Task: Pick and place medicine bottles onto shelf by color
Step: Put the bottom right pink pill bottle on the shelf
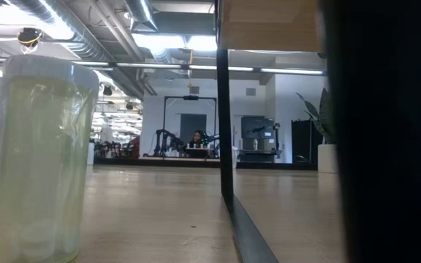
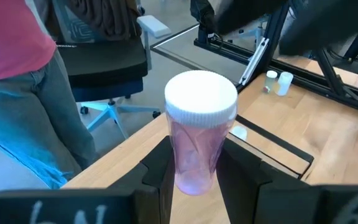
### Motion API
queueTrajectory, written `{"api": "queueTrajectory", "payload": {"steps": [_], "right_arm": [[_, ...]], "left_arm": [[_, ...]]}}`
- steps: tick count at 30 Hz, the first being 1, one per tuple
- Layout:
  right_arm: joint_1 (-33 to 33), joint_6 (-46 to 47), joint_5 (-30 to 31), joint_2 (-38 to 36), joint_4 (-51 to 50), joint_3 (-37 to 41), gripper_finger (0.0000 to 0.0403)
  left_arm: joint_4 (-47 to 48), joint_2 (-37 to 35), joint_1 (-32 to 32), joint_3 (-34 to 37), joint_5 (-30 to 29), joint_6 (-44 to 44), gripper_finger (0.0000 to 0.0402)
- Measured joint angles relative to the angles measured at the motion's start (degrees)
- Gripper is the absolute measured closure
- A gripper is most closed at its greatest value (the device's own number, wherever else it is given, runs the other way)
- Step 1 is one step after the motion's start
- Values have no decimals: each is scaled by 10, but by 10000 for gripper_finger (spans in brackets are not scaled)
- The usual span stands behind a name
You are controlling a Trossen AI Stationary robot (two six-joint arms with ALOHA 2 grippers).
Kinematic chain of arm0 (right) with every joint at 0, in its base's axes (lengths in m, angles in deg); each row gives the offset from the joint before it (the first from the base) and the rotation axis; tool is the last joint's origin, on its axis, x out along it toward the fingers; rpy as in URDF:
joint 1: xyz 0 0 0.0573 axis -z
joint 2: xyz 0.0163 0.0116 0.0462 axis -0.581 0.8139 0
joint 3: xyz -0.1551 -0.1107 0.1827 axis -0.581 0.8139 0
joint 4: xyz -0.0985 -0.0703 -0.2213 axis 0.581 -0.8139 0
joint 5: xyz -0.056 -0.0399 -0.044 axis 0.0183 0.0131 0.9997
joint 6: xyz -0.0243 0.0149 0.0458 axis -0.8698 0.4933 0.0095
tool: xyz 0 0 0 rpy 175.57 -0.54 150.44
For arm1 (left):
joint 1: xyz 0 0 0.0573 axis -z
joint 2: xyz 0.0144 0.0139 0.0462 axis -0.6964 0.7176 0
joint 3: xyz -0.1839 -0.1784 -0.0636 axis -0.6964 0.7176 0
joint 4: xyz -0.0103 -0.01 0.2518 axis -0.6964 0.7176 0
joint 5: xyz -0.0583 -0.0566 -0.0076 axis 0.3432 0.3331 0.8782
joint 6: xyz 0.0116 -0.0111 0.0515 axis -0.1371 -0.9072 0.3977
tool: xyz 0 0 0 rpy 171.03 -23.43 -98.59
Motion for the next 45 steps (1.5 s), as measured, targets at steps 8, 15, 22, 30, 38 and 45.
{"api": "queueTrajectory", "payload": {"steps": [8, 15, 22, 30, 38, 45], "right_arm": [[0, -2, 0, 0, 0, 0, 299], [0, -2, 0, 0, 0, 0, 295], [0, -2, 0, 0, -1, 0, 293], [0, -2, 0, 0, -1, 0, 292], [0, -2, 0, 0, -1, 0, 292], [0, -2, 0, 0, -1, 0, 292]], "left_arm": [[-9, 13, -11, 0, 0, -2, 256], [-15, 14, -18, 0, 1, -21, 256], [-21, 14, -23, 0, 1, -47, 257], [-22, 14, -22, 0, 1, -49, 255], [-21, 14, -23, 0, 1, -107, 254], [-22, 14, -22, 0, 28, -124, 254]]}}
